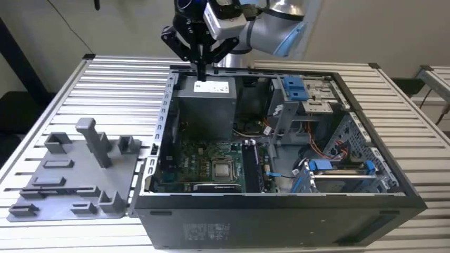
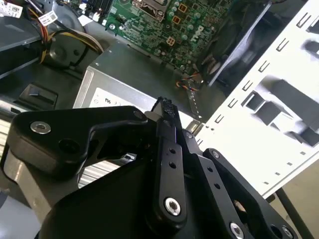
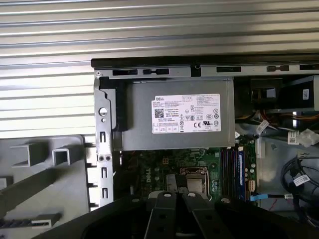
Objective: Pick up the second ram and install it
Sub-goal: 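Reach for the second ram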
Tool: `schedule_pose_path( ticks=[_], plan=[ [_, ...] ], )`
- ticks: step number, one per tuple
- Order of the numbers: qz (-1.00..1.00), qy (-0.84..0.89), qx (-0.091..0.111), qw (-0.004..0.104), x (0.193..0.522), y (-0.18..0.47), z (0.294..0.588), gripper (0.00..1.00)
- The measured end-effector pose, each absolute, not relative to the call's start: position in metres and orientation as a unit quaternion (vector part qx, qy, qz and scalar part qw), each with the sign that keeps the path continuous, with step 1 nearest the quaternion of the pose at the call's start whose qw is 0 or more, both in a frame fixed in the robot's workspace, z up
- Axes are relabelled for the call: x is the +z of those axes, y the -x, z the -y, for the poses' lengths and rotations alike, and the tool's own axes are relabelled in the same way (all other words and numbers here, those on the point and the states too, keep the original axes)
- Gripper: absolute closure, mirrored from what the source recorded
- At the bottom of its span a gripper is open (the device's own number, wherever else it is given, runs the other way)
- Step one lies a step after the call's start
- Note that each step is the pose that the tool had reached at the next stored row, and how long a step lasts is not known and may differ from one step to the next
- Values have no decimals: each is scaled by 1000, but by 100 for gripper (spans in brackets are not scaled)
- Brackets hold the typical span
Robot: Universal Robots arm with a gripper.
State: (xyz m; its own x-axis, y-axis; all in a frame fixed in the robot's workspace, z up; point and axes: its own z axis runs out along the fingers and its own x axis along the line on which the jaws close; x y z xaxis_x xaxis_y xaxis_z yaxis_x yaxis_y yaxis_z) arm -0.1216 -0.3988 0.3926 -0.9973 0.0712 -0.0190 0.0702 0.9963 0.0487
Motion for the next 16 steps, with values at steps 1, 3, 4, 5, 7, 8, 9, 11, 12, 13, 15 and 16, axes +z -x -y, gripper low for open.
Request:
schedule_pose_path(
  ticks=[1, 3, 4, 5, 7, 8, 9, 11, 12, 13, 15, 16],
  plan=[
    [-999, -35, 24, 10, 393, 122, 399, 89],
    [-999, -35, 24, 10, 393, 123, 399, 89],
    [-999, -35, 24, 10, 393, 123, 399, 89],
    [-999, -35, 24, 10, 393, 124, 399, 89],
    [-999, -35, 24, 10, 393, 127, 399, 89],
    [-999, -35, 24, 10, 393, 128, 399, 89],
    [-999, -35, 24, 10, 393, 130, 399, 89],
    [-999, -35, 24, 10, 393, 133, 399, 89],
    [-999, -35, 24, 10, 393, 134, 399, 89],
    [-999, -35, 24, 10, 393, 134, 399, 89],
    [-999, -35, 24, 10, 393, 134, 399, 89],
    [-999, -35, 24, 10, 393, 134, 399, 89]
  ],
)
